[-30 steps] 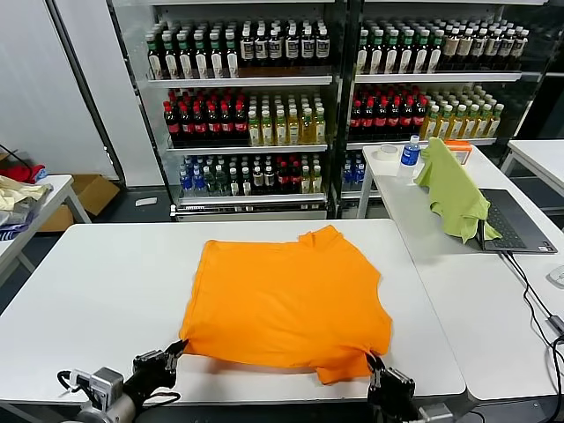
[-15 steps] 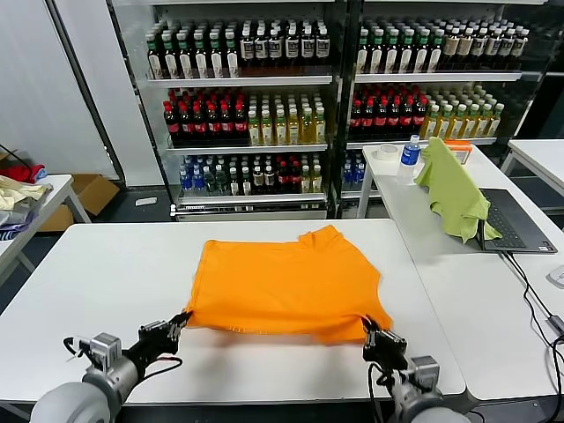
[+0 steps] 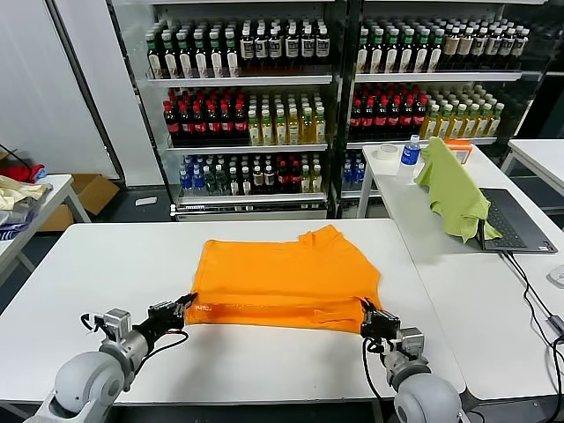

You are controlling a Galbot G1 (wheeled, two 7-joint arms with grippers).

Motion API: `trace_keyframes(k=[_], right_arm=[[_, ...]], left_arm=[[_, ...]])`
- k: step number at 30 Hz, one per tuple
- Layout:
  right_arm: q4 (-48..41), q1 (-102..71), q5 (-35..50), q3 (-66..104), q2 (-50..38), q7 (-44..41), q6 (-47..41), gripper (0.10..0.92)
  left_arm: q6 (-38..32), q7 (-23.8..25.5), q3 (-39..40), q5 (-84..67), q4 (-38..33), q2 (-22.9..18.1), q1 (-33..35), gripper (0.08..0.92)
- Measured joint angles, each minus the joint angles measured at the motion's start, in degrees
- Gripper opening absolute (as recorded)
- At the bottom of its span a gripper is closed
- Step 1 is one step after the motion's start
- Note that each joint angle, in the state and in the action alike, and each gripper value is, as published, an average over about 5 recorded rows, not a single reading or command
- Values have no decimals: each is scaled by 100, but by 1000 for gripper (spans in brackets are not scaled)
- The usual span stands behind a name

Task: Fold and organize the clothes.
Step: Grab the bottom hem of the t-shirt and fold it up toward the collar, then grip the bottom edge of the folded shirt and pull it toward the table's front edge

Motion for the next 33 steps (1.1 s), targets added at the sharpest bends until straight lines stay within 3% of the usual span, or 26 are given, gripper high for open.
trace_keyframes(k=[11,22,25,28,33], right_arm=[[-145,33,-75,121,-25,43,-130,510],[50,-429,-110,349,-90,-9,-178,802],[59,-502,-104,356,-61,-22,-141,816],[47,-546,-86,360,-37,-58,-74,779],[33,-601,-29,379,-28,-93,21,645]], left_arm=[[-95,-95,168,70,477,-13,-320,393],[186,-300,166,160,237,15,-22,722],[262,-357,206,191,223,5,-7,790],[321,-415,242,227,218,-1,-9,800],[398,-506,273,278,209,-13,-2,678]])
